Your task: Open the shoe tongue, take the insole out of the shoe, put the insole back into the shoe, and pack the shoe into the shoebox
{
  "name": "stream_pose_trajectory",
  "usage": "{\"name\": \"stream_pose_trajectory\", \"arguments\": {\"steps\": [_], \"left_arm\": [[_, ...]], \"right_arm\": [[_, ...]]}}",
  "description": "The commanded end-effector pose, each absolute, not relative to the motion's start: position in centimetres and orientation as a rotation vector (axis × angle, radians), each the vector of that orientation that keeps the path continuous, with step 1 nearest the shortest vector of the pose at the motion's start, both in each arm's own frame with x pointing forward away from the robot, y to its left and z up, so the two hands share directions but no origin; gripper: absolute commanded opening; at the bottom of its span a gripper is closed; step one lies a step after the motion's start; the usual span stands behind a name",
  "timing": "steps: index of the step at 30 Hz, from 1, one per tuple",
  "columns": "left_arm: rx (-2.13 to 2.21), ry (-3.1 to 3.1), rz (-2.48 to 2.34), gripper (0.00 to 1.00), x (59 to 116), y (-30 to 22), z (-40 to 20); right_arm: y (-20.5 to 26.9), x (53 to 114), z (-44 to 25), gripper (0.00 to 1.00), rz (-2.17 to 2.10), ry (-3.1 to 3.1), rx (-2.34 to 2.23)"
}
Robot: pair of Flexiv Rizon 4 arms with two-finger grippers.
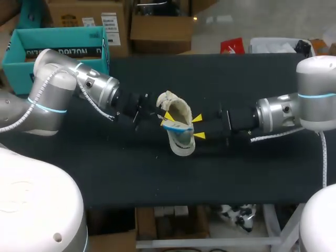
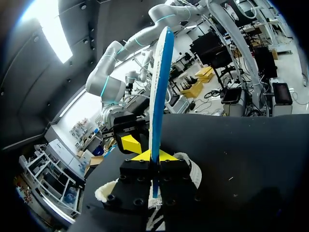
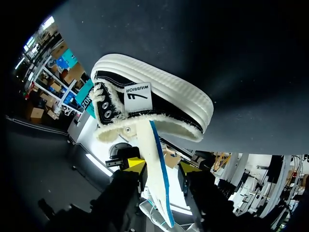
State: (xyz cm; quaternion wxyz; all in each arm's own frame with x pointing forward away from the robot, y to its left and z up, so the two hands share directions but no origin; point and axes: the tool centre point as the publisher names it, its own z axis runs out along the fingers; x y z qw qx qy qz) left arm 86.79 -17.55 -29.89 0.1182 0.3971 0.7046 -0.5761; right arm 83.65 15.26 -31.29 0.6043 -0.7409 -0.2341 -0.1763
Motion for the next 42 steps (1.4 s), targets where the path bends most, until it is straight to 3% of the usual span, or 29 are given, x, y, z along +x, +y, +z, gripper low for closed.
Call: {"name": "stream_pose_trajectory", "arguments": {"steps": [1, 15, 17, 19, 20, 42], "left_arm": [[1.194, 2.07, -1.692, 0.0, 87.4, -17.8, -30.1], [1.236, 2.096, -1.665, 0.0, 88.2, -17.8, -31.1], [1.238, 2.096, -1.663, 0.0, 88.3, -17.9, -31.2], [1.239, 2.099, -1.66, 0.0, 88.4, -18.0, -31.3], [1.24, 2.1, -1.659, 0.0, 88.4, -18.0, -31.4], [1.301, 2.143, -1.646, 0.0, 89.8, -18.7, -33.0]], "right_arm": [[15.6, 83.5, -31.3, 0.39, -0.408, -0.541, -1.718], [16.8, 83.7, -32.6, 0.3, -0.404, -0.541, -1.721], [16.9, 83.8, -32.7, 0.19, -0.405, -0.543, -1.725], [17.1, 83.8, -32.8, 0.01, -0.407, -0.547, -1.722], [17.1, 83.8, -32.9, 0.0, -0.413, -0.55, -1.724], [17.9, 85.4, -33.0, 0.0, -0.576, -0.624, -1.954]]}}
